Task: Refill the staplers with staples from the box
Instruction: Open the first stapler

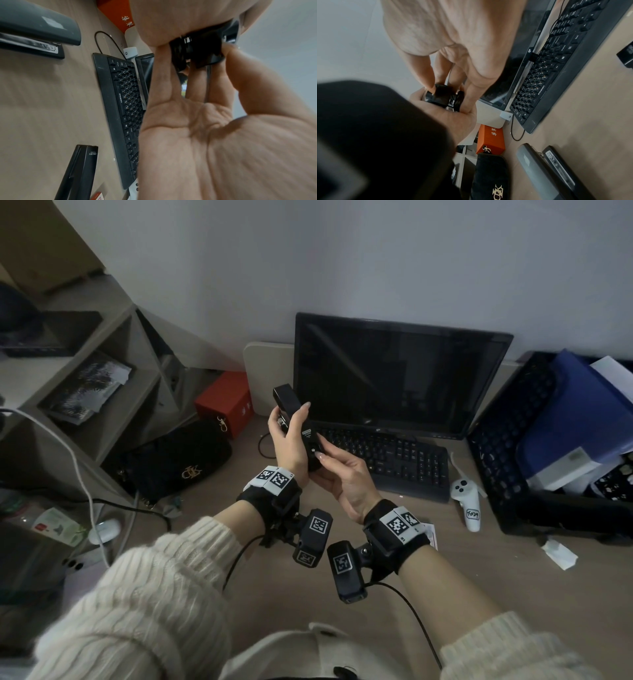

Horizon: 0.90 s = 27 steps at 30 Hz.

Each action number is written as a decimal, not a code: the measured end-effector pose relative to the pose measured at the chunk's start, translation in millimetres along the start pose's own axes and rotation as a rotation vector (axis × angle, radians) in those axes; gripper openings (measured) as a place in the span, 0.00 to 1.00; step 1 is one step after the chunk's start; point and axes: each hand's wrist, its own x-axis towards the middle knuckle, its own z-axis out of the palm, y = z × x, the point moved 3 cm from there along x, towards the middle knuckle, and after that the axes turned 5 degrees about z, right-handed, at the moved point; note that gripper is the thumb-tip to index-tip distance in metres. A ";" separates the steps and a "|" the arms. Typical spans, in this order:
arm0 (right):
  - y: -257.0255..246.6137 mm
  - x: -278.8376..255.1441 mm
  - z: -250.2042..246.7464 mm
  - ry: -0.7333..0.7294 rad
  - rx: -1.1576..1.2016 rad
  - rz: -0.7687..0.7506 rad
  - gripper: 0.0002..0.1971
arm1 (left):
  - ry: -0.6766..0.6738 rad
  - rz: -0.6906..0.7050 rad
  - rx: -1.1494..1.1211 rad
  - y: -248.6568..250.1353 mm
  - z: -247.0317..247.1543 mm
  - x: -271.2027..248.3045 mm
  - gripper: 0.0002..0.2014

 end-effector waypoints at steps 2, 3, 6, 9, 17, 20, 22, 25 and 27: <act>0.2 -0.1 0.8 0.000 -0.001 0.001 0.18 | 0.006 -0.001 -0.008 -0.1 -0.4 0.7 0.46; 0.7 0.0 1.0 0.000 -0.001 0.001 0.18 | 0.006 -0.001 -0.013 -0.2 -0.6 1.2 0.46; 1.3 -0.1 1.5 0.000 0.004 0.001 0.18 | 0.007 -0.006 -0.014 -1.9 -1.0 1.5 0.46; 1.4 -0.4 0.9 0.004 0.002 -0.003 0.18 | 0.006 -0.010 -0.018 -3.3 -1.8 1.9 0.46; 1.6 0.4 -0.1 0.017 -0.005 0.003 0.18 | 0.006 -0.004 -0.040 -3.8 -2.0 3.0 0.47; 2.6 0.4 0.6 0.013 -0.010 0.009 0.18 | 0.012 -0.016 -0.039 -4.7 -4.2 4.0 0.47; 3.0 0.5 0.6 0.011 -0.011 0.014 0.18 | 0.005 -0.033 -0.045 -5.6 -5.6 4.6 0.45; 3.3 0.7 0.1 0.011 -0.026 0.025 0.18 | -0.009 -0.055 -0.041 -6.1 -8.3 4.3 0.42; 4.1 0.6 0.5 0.009 -0.033 0.032 0.18 | -0.015 -0.044 -0.031 -4.5 -9.6 4.0 0.46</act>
